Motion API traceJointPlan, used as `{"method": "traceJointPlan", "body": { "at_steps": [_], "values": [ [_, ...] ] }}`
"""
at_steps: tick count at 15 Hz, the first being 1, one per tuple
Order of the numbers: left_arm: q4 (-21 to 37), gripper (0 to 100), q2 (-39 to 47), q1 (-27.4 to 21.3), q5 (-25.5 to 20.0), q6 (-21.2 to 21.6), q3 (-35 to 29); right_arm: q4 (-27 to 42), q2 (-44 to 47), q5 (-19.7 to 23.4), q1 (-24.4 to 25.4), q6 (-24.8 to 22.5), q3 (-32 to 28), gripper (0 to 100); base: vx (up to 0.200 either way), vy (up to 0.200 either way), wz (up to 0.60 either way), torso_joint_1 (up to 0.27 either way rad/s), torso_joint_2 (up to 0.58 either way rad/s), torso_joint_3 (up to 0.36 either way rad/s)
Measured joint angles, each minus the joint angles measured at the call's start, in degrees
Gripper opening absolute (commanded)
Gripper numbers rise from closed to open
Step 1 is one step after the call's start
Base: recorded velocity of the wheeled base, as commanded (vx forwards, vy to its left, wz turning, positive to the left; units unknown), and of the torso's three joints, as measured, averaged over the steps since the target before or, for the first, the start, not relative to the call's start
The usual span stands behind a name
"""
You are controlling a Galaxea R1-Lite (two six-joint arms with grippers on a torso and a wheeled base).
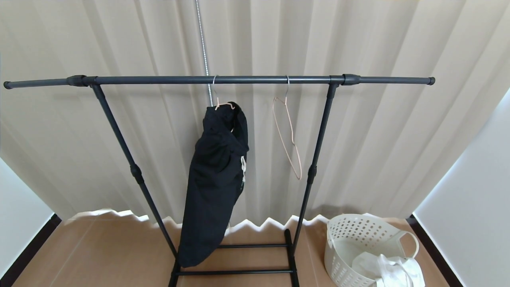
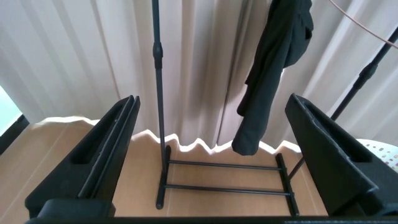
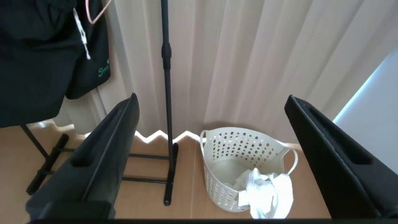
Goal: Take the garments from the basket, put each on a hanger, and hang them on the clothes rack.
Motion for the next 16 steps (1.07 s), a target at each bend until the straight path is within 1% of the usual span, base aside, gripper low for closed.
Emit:
{"method": "traceJointPlan", "body": {
  "at_steps": [8, 16],
  "values": [
    [0.0, 100, 0.0, -0.1, 0.0, -0.1, 0.0, 0.0, 0.0, 0.0, 0.0, 0.1, 0.0, 100, 0.0, 0.0, 0.0, -0.152, 0.39, 0.228],
    [0.0, 100, 0.0, -0.2, 0.0, -0.1, 0.0, 0.0, 0.0, 0.0, 0.0, 0.2, 0.0, 100, 0.0, 0.0, 0.0, -0.202, 0.54, 0.337]
  ]
}}
